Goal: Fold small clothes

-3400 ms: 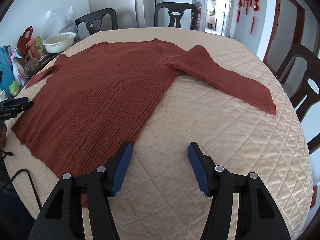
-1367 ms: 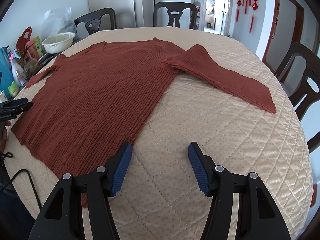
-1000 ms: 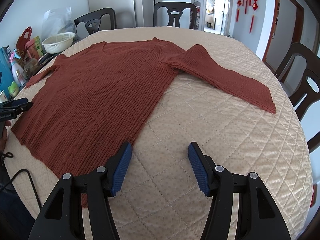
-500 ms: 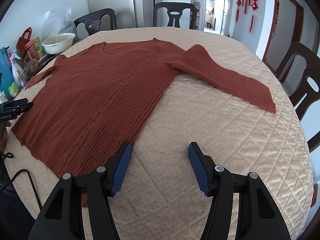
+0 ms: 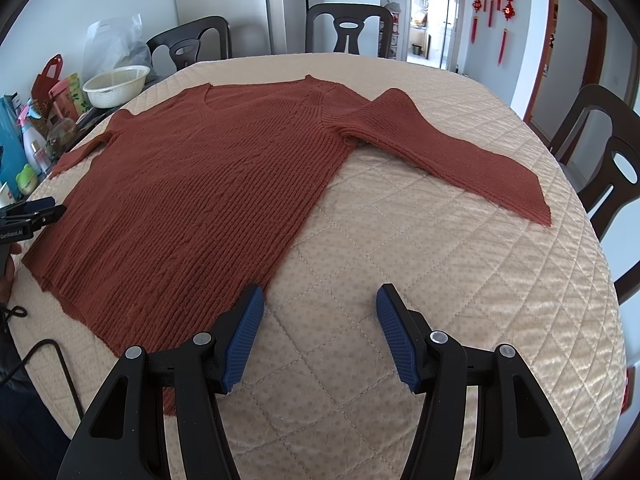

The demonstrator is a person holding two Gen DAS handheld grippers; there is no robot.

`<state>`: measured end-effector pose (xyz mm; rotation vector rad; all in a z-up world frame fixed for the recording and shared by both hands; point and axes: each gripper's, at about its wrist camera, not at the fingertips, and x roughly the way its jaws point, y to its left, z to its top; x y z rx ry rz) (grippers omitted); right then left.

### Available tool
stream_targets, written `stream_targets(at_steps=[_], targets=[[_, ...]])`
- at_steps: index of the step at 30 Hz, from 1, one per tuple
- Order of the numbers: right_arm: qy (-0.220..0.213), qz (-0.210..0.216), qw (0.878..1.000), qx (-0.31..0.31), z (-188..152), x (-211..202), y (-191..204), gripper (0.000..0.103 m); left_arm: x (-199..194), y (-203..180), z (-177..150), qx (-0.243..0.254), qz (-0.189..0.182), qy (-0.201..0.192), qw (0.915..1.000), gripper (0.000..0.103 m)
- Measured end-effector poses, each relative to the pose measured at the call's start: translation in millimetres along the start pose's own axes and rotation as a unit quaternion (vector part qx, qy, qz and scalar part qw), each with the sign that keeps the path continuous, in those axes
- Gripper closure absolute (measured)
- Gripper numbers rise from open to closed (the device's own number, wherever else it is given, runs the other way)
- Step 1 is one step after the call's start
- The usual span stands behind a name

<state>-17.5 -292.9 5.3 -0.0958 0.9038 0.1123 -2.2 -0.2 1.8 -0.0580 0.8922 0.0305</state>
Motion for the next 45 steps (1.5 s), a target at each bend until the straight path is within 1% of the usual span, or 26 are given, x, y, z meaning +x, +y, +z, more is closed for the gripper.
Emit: stream_targets(at_steps=[30, 45], targets=[[0.013, -0.006, 1.000, 0.007, 1.7, 1.6, 0.6, 0.044, 0.0, 0.0, -0.2, 0.000, 0.000, 0.000, 1.0000, 0.020], [0.030, -0.013, 0.999, 0.014, 5.1, 2.3, 1.5, 0.044, 0.0, -0.1, -0.3, 0.000, 0.001, 0.000, 1.0000, 0.019]])
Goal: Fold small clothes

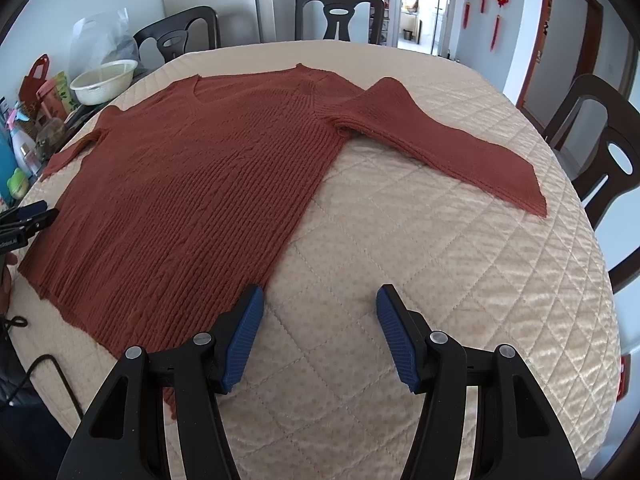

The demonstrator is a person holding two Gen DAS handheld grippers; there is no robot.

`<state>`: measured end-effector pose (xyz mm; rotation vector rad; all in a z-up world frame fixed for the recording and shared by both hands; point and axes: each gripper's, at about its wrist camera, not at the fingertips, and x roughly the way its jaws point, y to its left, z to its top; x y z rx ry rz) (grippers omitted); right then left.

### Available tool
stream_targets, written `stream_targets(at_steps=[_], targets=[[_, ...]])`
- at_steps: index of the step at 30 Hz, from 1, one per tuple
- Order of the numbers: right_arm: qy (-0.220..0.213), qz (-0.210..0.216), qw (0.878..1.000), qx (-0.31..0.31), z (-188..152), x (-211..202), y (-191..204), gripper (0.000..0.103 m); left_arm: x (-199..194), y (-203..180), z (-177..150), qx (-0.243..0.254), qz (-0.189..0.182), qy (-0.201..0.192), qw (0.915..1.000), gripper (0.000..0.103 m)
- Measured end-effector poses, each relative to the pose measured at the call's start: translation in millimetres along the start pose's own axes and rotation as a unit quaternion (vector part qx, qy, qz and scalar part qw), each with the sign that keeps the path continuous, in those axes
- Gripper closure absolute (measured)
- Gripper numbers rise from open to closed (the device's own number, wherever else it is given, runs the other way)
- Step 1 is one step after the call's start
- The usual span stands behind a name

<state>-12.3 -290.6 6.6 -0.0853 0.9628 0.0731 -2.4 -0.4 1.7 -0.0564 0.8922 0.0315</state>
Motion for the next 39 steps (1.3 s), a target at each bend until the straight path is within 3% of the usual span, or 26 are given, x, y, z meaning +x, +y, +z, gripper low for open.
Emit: stream_targets(at_steps=[16, 21, 26, 33, 39], targets=[[0.016, -0.001, 1.000, 0.001, 4, -3, -1, 0.044, -2, 5, 2, -0.002, 0.000, 0.005, 1.0000, 0.020], [0.004, 0.006, 1.000, -0.004, 13, -10, 5, 0.044, -5, 19, 8, -0.009, -0.001, 0.010, 0.9999, 0.020], [-0.016, 0.026, 0.999, -0.018, 31, -8, 18, 0.044, -8, 34, 21, -0.023, 0.021, -0.011, 0.9995, 0.020], [-0.035, 0.059, 0.997, -0.036, 65, 15, 40, 0.044, 2, 91, 32, -0.112, 0.040, -0.026, 0.9925, 0.020], [-0.043, 0.079, 0.994, -0.061, 90, 32, 61, 0.044, 4, 143, 25, -0.209, 0.049, -0.038, 0.9759, 0.022]])
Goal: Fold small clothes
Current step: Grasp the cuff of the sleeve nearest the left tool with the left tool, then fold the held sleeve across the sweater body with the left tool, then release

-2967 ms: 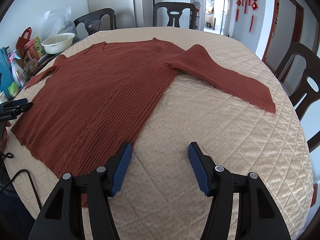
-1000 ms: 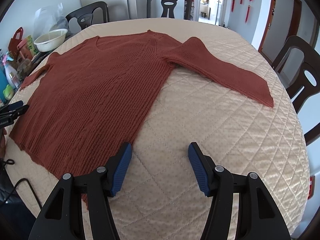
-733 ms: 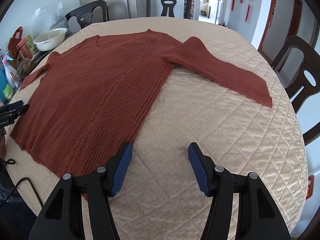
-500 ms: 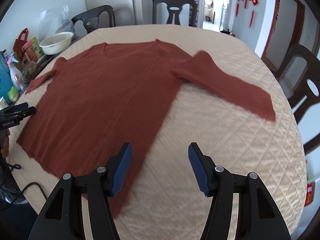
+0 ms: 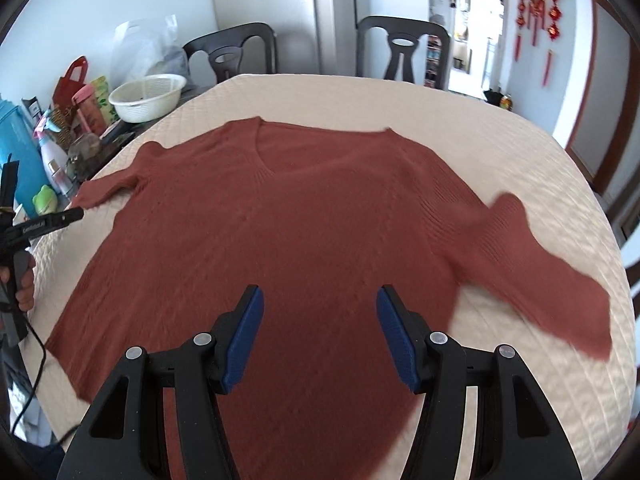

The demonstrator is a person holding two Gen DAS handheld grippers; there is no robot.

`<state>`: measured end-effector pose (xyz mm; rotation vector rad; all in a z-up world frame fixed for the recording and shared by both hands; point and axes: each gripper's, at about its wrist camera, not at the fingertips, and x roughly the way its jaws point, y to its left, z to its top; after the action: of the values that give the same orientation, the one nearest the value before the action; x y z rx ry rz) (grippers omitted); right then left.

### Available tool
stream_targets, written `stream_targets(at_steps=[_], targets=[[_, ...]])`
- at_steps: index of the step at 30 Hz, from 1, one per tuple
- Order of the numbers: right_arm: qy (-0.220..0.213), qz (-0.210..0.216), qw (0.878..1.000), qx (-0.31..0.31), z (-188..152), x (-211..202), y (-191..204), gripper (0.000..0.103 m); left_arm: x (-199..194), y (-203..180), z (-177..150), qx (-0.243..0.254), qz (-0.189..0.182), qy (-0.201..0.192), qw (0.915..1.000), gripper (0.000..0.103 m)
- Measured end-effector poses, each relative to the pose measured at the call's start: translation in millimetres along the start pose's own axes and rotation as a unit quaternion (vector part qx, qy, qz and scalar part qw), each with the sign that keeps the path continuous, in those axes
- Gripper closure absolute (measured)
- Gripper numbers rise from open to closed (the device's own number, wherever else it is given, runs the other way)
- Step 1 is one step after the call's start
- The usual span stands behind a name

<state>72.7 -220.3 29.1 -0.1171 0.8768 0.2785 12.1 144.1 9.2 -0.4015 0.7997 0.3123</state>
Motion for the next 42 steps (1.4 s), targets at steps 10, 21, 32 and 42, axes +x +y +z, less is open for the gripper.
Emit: stream_targets(at_steps=[10, 21, 32, 42], targets=[[0.003, 0.018, 1.000, -0.009, 11, 14, 5, 0.044, 13, 23, 13, -0.075, 0.024, -0.014, 0.9968, 0.044], [0.013, 0.027, 1.000, 0.000, 7, 20, -2, 0.044, 7, 11, 44, -0.072, 0.000, -0.051, 0.9961, 0.096], [0.008, 0.033, 0.999, 0.025, 6, 11, -11, 0.044, -7, -158, 69, 0.087, -0.219, -0.064, 0.9697, 0.096], [0.005, 0.045, 0.998, 0.049, 7, 5, -16, 0.044, 63, -237, 37, 0.147, -0.283, 0.060, 0.9460, 0.093]])
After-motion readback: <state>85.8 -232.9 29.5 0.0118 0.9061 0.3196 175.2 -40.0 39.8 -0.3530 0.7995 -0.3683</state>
